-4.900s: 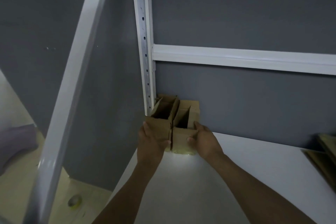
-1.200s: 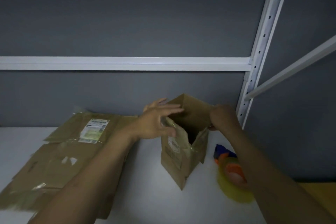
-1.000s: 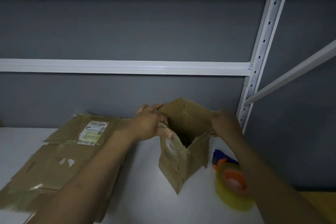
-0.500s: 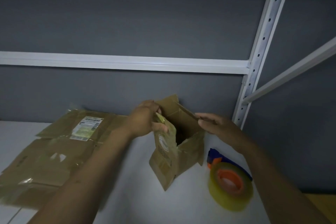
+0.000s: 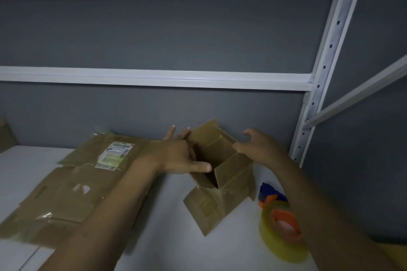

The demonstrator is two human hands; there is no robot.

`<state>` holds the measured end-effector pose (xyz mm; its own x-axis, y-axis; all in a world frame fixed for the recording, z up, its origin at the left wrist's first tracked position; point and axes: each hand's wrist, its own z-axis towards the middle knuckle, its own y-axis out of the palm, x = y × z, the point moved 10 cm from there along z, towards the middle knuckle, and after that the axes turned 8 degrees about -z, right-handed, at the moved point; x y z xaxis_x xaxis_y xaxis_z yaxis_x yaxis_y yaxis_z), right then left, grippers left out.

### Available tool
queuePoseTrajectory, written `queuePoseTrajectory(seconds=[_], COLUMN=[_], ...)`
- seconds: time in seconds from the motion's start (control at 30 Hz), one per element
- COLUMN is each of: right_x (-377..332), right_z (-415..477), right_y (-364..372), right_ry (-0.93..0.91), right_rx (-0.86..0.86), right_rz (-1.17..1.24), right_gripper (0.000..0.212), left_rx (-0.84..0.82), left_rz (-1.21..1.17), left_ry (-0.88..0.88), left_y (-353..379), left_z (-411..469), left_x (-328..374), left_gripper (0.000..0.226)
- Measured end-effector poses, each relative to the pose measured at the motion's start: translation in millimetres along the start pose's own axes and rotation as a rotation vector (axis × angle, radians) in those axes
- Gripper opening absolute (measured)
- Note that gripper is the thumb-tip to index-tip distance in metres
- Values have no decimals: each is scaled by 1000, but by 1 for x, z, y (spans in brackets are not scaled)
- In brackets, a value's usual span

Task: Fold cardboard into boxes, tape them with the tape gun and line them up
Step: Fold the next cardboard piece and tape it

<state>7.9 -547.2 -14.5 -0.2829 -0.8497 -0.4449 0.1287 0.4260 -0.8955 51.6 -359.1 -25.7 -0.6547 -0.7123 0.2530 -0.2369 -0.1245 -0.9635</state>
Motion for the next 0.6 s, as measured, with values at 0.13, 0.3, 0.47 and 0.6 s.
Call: queuePoseTrajectory(seconds=[0.13,0.3,0.47,0.6], right_x=[-8,5,52,56], right_z=[5,8,20,11], right_y=[-3,-20,-2,3], right_ry=[-14,-19,221,134], right_rx=[27,266,168,166], right_rz=[-65,-53,496,736], right_gripper=[27,33,20,18], left_rx=[-33,179,294,286], left_rz=[9,-61,-202,-175], left_ry=[-55,-74,-69,-54], left_y=[10,-3,1,14], left_z=[1,4,14,31], left_x=[23,34,27,19], left_gripper=[95,64,101,62])
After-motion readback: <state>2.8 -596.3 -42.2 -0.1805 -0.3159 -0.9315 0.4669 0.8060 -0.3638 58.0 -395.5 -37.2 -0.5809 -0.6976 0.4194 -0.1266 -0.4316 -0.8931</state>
